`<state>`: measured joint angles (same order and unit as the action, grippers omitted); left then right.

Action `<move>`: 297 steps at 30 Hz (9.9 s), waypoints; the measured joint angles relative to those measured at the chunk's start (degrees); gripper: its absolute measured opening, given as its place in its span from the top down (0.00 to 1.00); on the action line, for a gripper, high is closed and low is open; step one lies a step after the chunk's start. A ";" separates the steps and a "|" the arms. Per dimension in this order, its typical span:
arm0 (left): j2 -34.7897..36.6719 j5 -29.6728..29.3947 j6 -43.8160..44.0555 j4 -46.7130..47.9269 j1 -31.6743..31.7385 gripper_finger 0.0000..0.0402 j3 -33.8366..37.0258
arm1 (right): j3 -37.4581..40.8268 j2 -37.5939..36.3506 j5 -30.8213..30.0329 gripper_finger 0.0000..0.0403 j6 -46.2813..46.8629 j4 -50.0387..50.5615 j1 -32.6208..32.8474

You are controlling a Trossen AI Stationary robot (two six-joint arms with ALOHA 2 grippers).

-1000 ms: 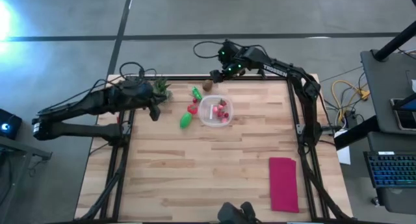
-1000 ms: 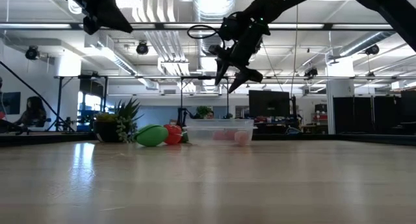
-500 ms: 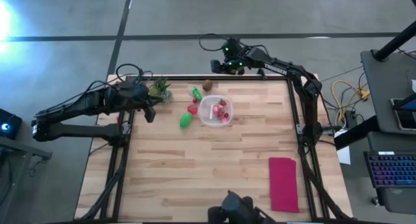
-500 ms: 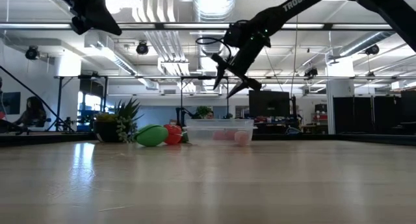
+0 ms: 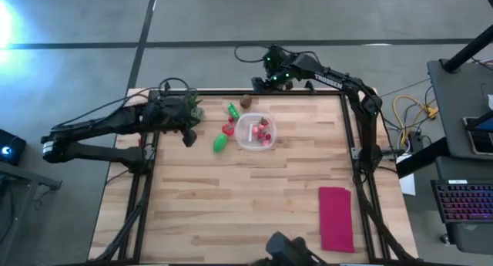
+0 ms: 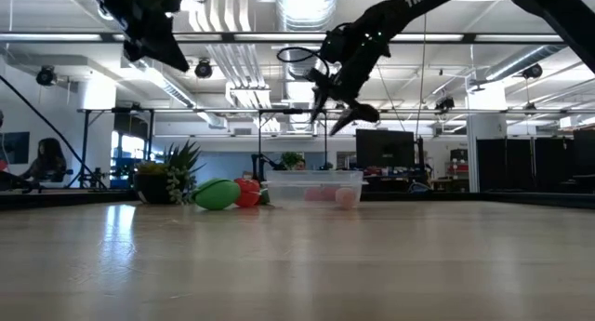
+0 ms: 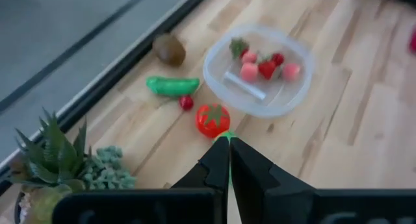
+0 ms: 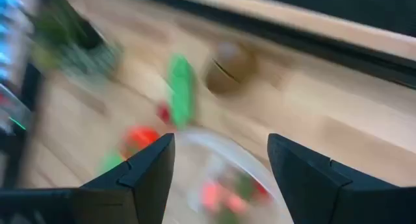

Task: Pick and placing Produce into tupperware
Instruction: Put the corn into the transparent bin, then put the tomato into the transparent bin

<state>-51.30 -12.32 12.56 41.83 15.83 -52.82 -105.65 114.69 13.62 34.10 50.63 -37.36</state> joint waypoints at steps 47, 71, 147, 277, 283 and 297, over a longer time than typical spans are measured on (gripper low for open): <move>-35.87 12.49 21.69 -3.63 6.62 0.45 -6.72 | 29.59 -46.93 -37.64 0.41 11.99 23.24 13.25; -38.79 5.76 18.11 -3.29 3.20 0.45 -6.16 | 25.21 -42.34 -37.63 0.41 10.86 20.31 13.49; -50.78 8.86 24.66 19.09 1.61 0.36 -27.13 | 22.52 -44.92 -34.18 0.41 -6.66 19.70 12.96; -59.31 6.79 7.11 2.66 0.58 0.29 -39.65 | 22.53 -44.92 -34.02 0.41 -5.64 19.65 12.96; -55.53 2.66 0.15 13.69 0.58 0.29 -38.43 | 22.54 -44.92 -34.04 0.41 -5.64 19.94 12.96; -52.27 7.42 -31.28 15.94 5.00 0.29 -30.06 | 22.52 -44.92 -34.07 0.41 -5.49 21.98 12.98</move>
<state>-103.58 -4.91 -18.72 57.77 20.83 -82.88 -83.13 69.78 -20.45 28.62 72.61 -24.38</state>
